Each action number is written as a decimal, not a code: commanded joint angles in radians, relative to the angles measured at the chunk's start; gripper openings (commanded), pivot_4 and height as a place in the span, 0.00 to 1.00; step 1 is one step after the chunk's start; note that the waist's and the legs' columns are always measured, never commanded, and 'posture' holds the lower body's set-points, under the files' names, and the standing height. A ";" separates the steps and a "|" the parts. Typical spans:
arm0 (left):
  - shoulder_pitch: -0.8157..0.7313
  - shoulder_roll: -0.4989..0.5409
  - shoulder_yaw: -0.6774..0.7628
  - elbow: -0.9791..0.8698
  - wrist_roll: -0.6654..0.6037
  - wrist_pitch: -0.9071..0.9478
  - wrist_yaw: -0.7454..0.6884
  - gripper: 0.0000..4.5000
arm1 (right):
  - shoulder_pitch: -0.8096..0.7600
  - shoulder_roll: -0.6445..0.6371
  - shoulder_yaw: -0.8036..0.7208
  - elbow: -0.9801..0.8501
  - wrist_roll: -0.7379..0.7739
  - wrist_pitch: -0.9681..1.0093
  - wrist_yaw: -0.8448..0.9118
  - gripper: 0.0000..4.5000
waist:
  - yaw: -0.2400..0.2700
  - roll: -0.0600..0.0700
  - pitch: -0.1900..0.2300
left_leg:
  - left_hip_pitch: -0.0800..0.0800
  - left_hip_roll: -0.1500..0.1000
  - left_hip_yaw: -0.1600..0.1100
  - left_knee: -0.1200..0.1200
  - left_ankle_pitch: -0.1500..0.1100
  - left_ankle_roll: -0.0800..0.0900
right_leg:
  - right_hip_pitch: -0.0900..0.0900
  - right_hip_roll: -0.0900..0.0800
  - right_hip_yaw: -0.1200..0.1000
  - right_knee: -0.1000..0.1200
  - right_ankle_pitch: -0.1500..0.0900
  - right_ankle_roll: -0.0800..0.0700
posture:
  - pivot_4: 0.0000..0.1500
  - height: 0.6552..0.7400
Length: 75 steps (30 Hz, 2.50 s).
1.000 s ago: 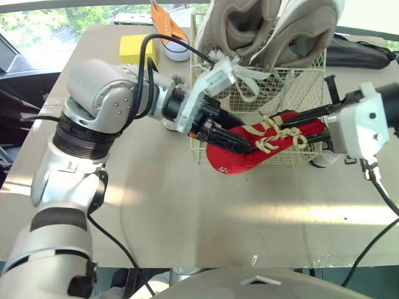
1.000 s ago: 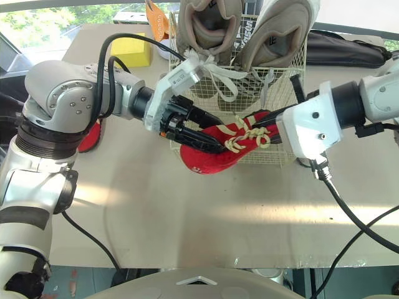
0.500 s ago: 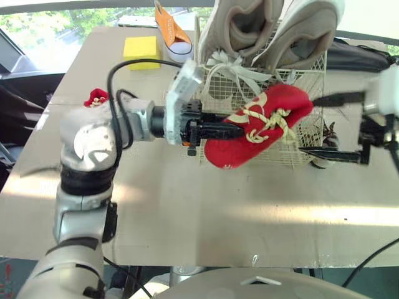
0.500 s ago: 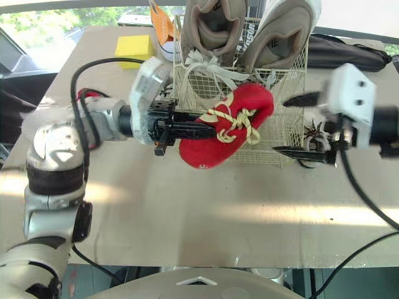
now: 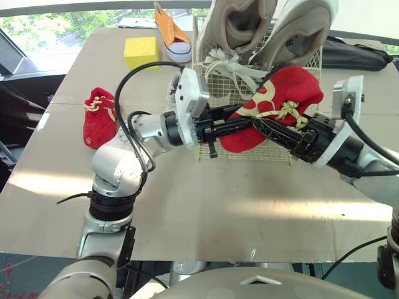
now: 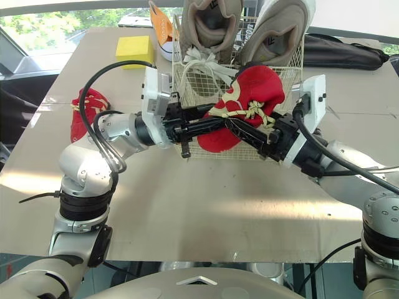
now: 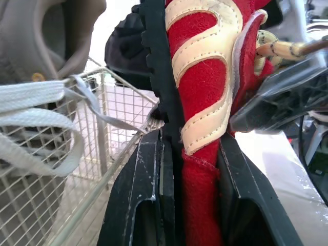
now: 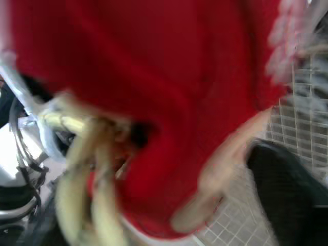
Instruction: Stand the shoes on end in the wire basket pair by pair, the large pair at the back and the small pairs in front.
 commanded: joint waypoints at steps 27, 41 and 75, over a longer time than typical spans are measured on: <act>0.448 0.266 0.313 -0.368 -0.271 0.046 0.007 0.90 | -0.191 -0.458 -0.064 0.295 -0.630 -0.224 0.688 0.10 | -0.003 0.001 0.001 | 0.002 0.002 0.005 0.000 -0.002 0.003 | 0.000 -0.003 0.003 -0.001 -0.003 0.005 | 1.00 1.00; 0.454 0.247 0.243 -0.344 -0.207 -0.035 0.052 0.90 | -0.289 -0.331 0.224 0.536 -0.931 -0.250 0.961 0.32 | -0.002 0.001 0.001 | 0.001 0.001 0.005 0.000 -0.002 0.002 | 0.000 -0.001 0.003 -0.001 -0.003 0.004 | 1.00 1.00; 0.086 0.635 0.457 0.805 -0.084 0.364 0.230 0.90 | 0.114 -0.224 -0.136 -0.107 -0.655 -0.405 1.055 0.99 | 0.011 -0.002 0.001 | 0.003 0.003 0.003 -0.001 -0.004 0.003 | -0.001 -0.007 -0.010 0.000 -0.005 0.008 | 1.00 1.00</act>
